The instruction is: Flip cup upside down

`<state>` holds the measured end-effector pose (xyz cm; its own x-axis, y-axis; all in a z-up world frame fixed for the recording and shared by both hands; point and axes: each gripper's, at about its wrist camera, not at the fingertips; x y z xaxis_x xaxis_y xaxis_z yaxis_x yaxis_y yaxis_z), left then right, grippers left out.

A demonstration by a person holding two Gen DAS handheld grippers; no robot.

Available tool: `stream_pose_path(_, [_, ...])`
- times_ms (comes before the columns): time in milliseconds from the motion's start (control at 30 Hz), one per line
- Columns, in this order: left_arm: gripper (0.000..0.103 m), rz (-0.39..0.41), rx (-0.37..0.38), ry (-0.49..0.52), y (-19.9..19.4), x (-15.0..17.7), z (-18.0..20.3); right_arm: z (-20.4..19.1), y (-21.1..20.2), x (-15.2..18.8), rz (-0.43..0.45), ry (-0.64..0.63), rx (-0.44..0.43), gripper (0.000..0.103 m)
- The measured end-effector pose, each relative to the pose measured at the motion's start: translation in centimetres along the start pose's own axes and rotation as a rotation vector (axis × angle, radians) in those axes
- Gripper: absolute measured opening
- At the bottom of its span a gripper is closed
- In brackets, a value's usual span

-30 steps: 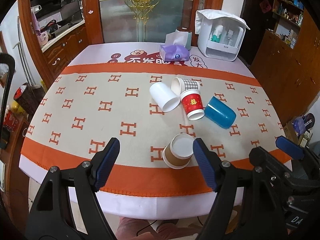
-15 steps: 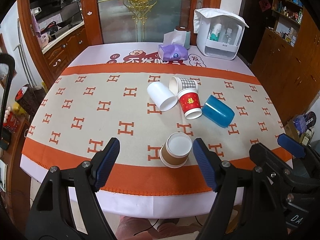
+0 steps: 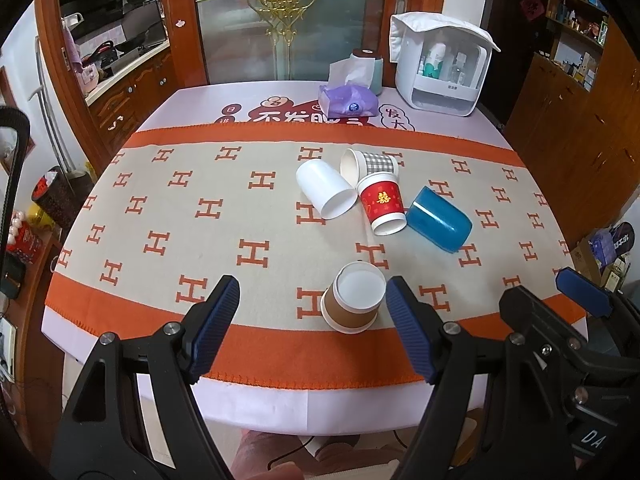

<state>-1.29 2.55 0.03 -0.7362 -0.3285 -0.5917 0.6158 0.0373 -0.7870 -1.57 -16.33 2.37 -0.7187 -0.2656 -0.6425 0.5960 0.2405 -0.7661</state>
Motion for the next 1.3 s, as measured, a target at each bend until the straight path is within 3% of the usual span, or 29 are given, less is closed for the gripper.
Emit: stream_pose_path(1300, [0.074, -0.050, -0.015, -0.005, 1.7, 0.5, -0.4, -0.2, 1.9, 1.0, -0.035, 0.015, -0.026, 0.089])
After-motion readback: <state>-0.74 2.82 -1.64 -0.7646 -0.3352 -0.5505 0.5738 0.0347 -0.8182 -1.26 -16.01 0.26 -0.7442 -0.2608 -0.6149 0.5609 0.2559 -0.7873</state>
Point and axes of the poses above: each gripper's, at about its wrist camera, not at the fingertips, and y roughly the way its jaws point, z to its right, x to its underside, and after that the axes turned 13 degrees about -y, right-handed
